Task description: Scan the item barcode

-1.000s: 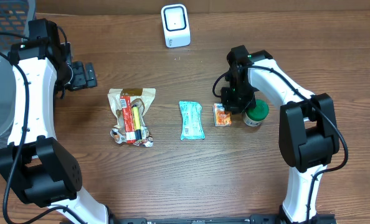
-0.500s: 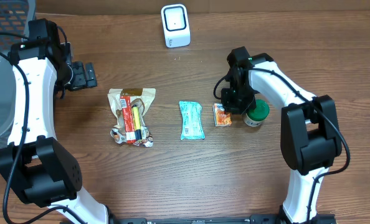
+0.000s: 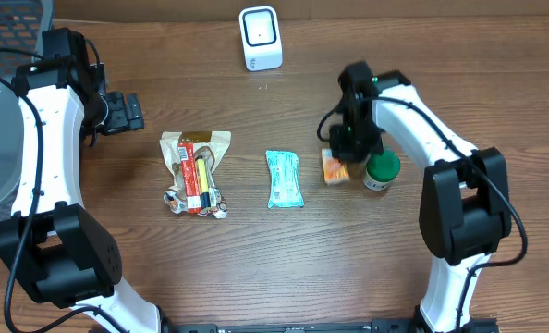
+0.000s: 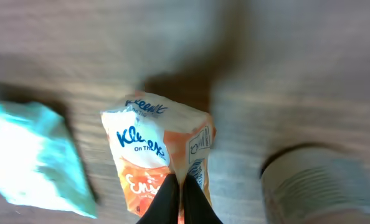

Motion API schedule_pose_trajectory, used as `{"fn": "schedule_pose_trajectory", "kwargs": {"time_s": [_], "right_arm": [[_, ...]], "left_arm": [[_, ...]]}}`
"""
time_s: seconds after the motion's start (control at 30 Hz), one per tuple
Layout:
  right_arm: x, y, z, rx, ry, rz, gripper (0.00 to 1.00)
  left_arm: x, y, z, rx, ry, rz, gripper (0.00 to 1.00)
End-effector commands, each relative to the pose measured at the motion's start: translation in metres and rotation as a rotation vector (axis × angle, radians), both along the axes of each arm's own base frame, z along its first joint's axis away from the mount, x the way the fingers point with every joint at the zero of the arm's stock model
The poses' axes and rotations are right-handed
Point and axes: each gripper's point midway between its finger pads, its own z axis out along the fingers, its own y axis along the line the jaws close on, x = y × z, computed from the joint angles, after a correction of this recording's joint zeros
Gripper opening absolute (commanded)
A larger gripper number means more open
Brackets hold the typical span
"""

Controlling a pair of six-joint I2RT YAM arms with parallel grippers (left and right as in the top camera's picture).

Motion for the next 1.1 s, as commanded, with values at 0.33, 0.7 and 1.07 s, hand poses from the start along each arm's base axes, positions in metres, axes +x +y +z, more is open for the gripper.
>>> {"fn": "schedule_pose_trajectory", "kwargs": {"time_s": [0.33,0.7,1.07], "right_arm": [[0.001,0.024,0.087,-0.574,-0.462,0.155,0.04],[-0.031,0.031,0.063,-0.877,-0.59,0.231,0.04],[-0.028,0.023,0.01,-1.035,-0.523,0.323,0.04]], "left_arm": [[0.004,-0.001,0.014,0.006,-0.04,-0.018,1.0],[0.004,-0.001,0.014,0.006,-0.04,-0.018,1.0],[0.004,-0.001,0.014,0.006,-0.04,-0.018,1.0]]}}
